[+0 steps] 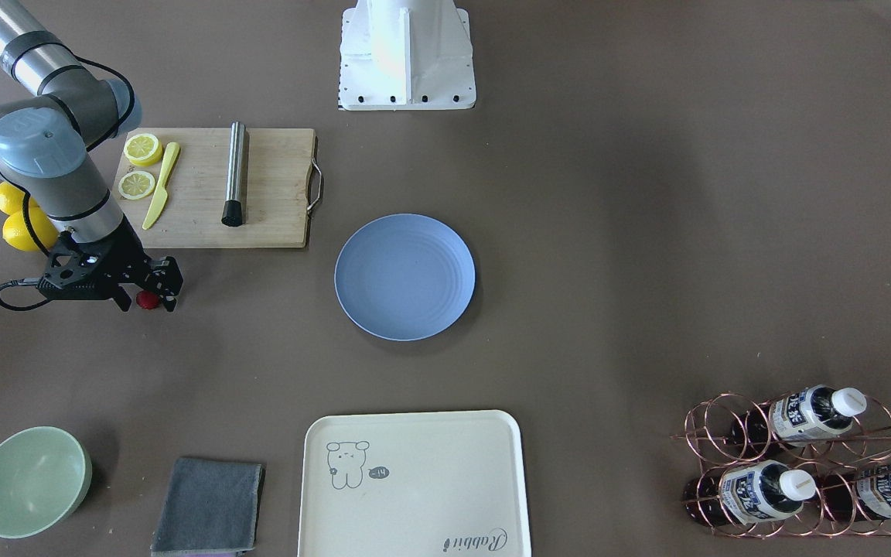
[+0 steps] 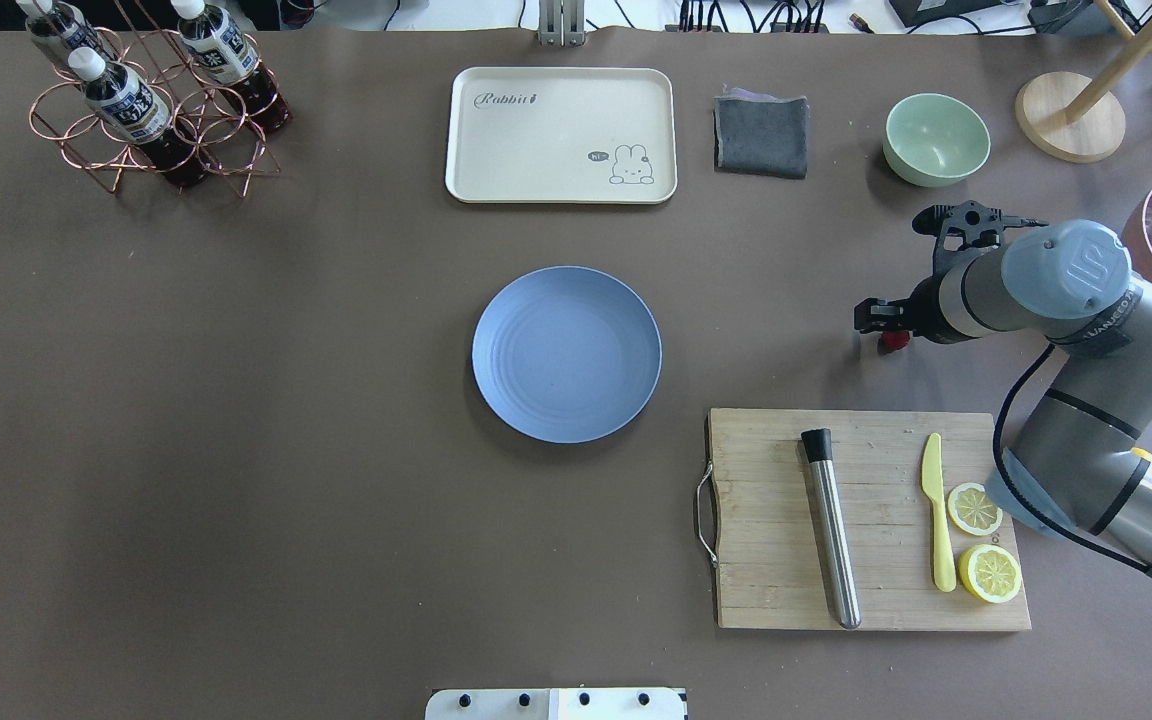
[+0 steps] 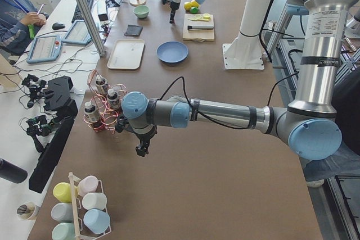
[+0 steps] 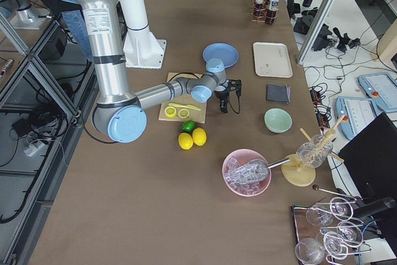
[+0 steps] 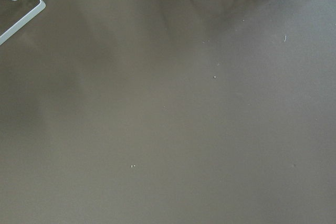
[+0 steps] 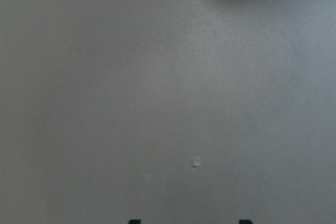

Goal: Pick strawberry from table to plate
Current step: 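Lower the right gripper onto the red strawberry and close it, then carry the strawberry with the right gripper over the blue plate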

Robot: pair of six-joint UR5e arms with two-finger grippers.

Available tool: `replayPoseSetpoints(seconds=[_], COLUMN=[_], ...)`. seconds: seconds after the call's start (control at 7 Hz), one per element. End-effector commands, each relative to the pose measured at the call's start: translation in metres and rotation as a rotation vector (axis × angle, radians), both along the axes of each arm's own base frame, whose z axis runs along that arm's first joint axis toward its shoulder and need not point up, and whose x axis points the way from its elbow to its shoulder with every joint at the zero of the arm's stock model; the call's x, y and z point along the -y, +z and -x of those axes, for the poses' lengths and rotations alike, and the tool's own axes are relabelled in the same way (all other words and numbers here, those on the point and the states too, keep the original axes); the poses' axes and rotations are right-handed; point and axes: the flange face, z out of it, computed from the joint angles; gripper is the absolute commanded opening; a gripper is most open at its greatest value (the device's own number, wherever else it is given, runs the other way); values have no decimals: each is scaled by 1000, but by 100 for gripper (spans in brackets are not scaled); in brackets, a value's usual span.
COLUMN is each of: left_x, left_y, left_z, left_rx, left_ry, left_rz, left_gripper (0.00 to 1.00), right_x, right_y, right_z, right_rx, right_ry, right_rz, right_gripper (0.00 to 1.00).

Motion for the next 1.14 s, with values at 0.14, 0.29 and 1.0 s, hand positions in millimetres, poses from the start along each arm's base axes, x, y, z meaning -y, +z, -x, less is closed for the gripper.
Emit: replayPoseSetpoints(seconds=[0.14,0.29,1.0], left_x=[0,0,-1], left_y=[-5,-6,-2], left_z=[0,0,1], left_rx=[-1,-1,1], left_ry=[0,0,-2], left_rz=[-12,-14,-5], left_gripper=[98,98,98], right_x=[-3,-5,-4], right_y=[-11,-40,-226], right_z=[0,2,129], right_rx=[14,19,115], right_ry=[-2,14,264], right_rz=[-11,15,269], right_gripper=[0,0,0])
